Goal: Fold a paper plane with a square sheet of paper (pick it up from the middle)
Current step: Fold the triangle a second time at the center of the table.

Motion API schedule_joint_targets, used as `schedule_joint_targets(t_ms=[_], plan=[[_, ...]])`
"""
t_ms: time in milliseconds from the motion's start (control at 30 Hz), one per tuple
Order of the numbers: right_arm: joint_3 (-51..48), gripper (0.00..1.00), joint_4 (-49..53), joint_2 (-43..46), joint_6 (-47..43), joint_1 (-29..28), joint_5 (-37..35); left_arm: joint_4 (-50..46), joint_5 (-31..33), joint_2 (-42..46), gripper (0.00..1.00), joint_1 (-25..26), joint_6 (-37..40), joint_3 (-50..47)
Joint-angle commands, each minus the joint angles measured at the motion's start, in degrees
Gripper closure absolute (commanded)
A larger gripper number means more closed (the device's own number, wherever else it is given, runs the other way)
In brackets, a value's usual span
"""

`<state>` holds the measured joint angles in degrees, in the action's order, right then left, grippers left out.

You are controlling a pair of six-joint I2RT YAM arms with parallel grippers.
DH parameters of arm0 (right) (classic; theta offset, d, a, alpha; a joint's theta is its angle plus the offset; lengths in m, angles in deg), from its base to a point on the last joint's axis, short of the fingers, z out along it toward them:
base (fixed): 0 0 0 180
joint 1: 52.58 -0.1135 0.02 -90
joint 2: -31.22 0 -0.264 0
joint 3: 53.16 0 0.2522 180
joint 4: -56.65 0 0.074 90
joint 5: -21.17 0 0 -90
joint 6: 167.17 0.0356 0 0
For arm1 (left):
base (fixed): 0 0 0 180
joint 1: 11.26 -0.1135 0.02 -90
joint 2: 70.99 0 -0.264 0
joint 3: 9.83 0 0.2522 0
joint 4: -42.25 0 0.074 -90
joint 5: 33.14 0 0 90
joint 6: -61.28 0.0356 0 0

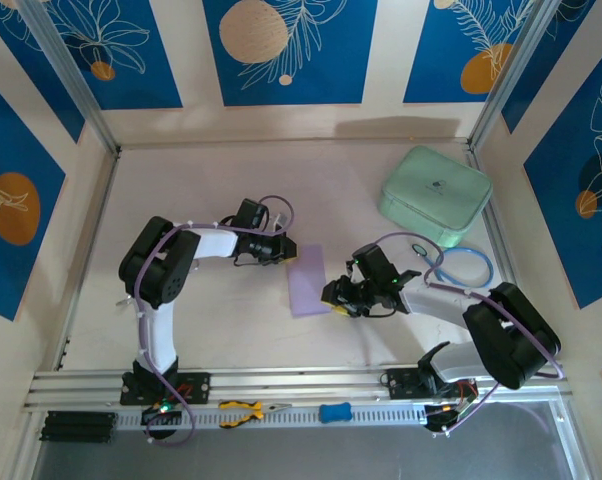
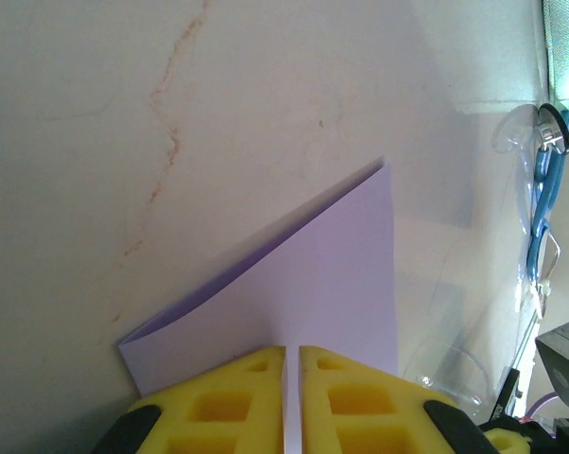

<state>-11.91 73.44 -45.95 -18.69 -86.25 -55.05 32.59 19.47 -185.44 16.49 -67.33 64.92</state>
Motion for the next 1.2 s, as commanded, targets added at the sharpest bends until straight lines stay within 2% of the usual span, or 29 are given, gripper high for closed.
schedule_joint_targets(t_ms=[0,633,933,1167], plan=[[-0.5,0.56,-0.7,-1.5,0.3,0.4,1.7,-3.1,1.2,-0.6,0.87,-0.3,0.9,-2.0],[-0.4,0.59,-6.9,-3.0,-1.1,0.7,5.8,-0.7,-0.1,-0.3,0.87,-0.4,-0.6,-3.2],[2.3,0.58,-14.0,-8.3,-5.0,4.3,13.6,0.2,-1.5,-0.6,0.86,-0.3,-0.9,-2.6],[4.5,0.58,-16.6,-12.6,-6.3,6.7,16.1,0.3,-2.3,-0.4,0.86,-0.2,-0.8,-2.0]])
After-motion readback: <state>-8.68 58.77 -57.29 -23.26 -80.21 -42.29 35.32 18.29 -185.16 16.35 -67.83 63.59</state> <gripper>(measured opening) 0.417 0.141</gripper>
